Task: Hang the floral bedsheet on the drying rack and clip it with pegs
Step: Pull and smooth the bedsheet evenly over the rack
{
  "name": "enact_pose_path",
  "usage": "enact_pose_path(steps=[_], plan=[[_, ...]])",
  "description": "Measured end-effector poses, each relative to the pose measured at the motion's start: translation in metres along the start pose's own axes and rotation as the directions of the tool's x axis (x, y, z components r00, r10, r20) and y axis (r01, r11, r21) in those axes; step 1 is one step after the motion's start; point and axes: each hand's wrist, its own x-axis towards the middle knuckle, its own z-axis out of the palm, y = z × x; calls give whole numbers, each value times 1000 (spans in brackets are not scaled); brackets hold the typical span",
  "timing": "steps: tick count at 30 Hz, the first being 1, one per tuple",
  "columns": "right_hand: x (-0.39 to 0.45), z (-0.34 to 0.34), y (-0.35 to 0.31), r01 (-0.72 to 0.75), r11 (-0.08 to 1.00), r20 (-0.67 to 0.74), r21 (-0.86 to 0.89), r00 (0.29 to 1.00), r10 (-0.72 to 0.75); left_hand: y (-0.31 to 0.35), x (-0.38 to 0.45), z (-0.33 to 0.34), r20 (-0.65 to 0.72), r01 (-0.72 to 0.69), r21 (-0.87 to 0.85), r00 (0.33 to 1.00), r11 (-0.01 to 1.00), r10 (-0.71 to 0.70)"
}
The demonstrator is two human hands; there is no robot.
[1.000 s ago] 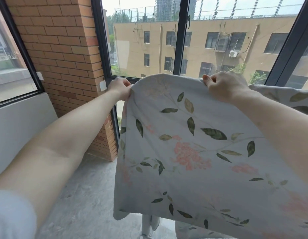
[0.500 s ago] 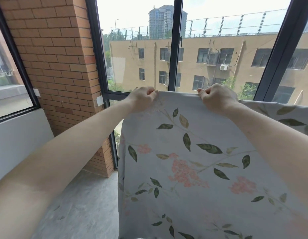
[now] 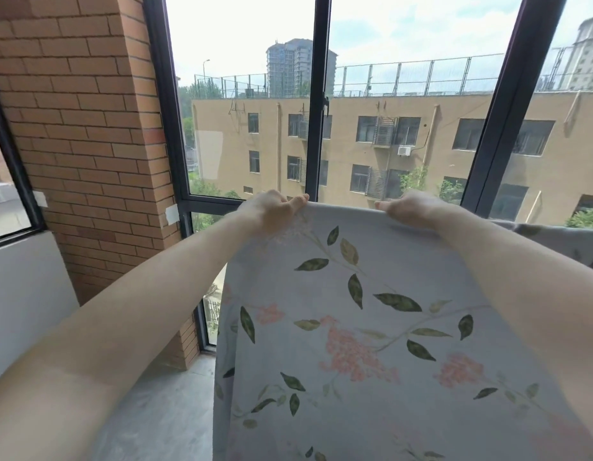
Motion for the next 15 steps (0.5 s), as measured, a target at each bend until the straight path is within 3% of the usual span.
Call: enact_pose_path(steps=[2,5,9,11,13,15], plan=[[0,7,-7,4,997,-5,-71,1000,-4,7,-1,-8,2,-20,157,1000,987,20],[-3,15,-16,29,985,-8,-170,999,-31,32,-10,2,-1,-206,232,977,951,212],[-1,21,-17,100,977,-61,-188,992,-113,45,-15,27,-199,-254,267,929,930,311],[-6,27,-2,177,976,-227,-129,952,-203,45,-13,29,-238,-246,274,919,930,313],[-20,35,23,202,977,-458,-72,863,-212,47,-10,30,-229,-256,277,918,926,323],[-29,42,58,182,973,-599,-144,767,-232,48,-8,32,-232,-257,274,917,927,323]])
